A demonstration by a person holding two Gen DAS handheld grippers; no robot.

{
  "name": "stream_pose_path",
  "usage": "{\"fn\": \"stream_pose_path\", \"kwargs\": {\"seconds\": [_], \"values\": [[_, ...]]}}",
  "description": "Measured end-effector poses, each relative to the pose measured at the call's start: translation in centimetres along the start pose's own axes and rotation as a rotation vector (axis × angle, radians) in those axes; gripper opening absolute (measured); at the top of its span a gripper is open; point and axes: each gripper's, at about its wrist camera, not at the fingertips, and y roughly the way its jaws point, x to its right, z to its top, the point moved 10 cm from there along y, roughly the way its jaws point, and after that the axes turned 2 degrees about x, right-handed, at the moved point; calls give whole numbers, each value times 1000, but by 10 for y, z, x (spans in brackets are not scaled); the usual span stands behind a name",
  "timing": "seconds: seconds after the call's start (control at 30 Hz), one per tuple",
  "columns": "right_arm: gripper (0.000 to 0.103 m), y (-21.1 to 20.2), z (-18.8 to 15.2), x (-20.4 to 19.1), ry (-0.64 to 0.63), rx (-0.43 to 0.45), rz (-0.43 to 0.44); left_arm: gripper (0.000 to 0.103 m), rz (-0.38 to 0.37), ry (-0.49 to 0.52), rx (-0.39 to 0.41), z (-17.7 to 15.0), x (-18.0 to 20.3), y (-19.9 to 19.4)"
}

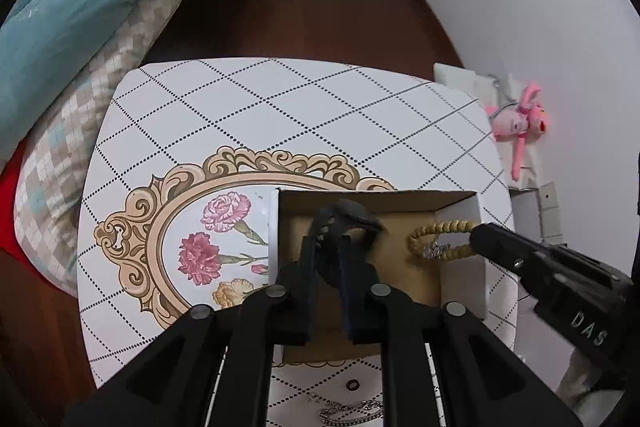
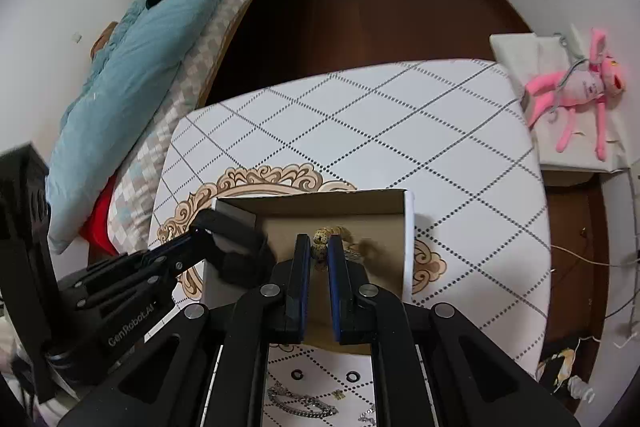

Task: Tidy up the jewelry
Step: 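Carry the watch band with left tool while right tool carries the bracelet to the box, then open left tool over the box while right tool releases the bracelet inside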

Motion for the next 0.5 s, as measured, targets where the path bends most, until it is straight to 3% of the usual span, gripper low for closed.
{"fn": "stream_pose_path", "kwargs": {"seconds": [0.07, 0.13, 0.17, 0.2, 0.27, 0.33, 0.43, 0.5], "values": [[10, 11, 0, 1, 2, -36, 25, 16, 5, -11, 6, 2, 0, -3], [14, 18, -2, 4, 7, -63, 18, 43, 36, -6, 19, 6, -2, -7], [28, 20, -2, 7, 8, -75, 7, 68, 60, -6, 32, 7, -5, -10], [48, 20, -2, 9, 9, -74, -1, 75, 70, -10, 60, 9, -8, -15], [59, 17, 0, 15, -8, -61, -45, 75, 98, -7, 94, 11, -13, -21], [61, 12, 0, 21, -36, -44, -107, 77, 133, -6, 104, 11, -21, -23], [80, 6, -3, 32, -81, -24, -218, 98, 190, -7, 140, 6, -34, -24], [92, 4, -9, 40, -117, -13, -304, 103, 208, 8, 148, -2, -38, -19]]}}
